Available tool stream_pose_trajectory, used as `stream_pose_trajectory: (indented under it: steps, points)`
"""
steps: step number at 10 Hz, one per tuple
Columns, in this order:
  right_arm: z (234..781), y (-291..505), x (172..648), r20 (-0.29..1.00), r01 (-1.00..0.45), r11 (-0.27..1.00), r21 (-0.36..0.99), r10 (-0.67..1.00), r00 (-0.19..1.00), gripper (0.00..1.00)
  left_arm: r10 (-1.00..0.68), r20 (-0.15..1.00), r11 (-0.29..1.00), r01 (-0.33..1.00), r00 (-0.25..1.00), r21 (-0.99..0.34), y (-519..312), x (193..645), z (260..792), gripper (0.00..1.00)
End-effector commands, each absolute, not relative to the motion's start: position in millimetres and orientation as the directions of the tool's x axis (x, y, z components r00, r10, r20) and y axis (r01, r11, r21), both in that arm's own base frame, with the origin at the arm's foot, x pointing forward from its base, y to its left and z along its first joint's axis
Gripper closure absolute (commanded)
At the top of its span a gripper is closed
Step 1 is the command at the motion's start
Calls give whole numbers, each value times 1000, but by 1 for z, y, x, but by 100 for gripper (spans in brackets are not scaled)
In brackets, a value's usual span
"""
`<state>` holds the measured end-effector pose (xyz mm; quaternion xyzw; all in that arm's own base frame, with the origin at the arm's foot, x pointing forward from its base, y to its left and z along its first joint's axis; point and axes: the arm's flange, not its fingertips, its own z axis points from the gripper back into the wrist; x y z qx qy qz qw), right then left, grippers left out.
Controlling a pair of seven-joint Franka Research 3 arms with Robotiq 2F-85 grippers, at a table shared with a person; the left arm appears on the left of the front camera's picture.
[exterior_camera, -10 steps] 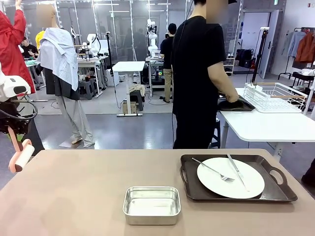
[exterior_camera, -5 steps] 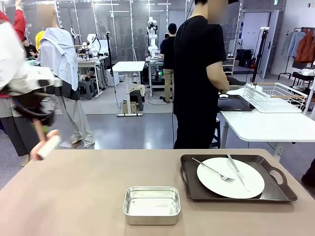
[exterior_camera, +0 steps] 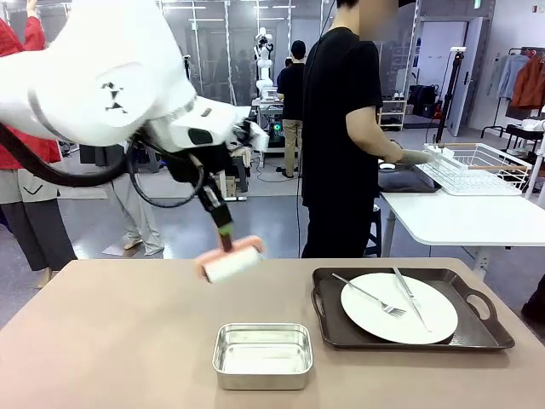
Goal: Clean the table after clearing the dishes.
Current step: Place the Lint Roller back on top of the Airtight Container.
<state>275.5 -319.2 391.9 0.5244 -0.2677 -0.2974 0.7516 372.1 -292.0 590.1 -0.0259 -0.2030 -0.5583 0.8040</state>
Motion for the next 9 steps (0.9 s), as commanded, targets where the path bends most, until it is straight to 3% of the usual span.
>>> stream_pose_trajectory:
  steps: [1,3,4,9]
  points:
    - [395,-319,272,90,161,269,950,-726,682,0,-945,322,-46,999,-49,18,-301,367,570,77]
    - [395,-319,272,90,161,269,950,-726,682,0,-925,346,-182,982,-157,-41,-302,349,563,77]
    - [395,-319,272,90,161,269,950,-726,682,0,-924,381,76,994,41,77,-327,350,564,77]
    - [395,-319,272,90,161,269,950,-726,682,0,-919,393,46,998,23,50,-323,355,561,77]
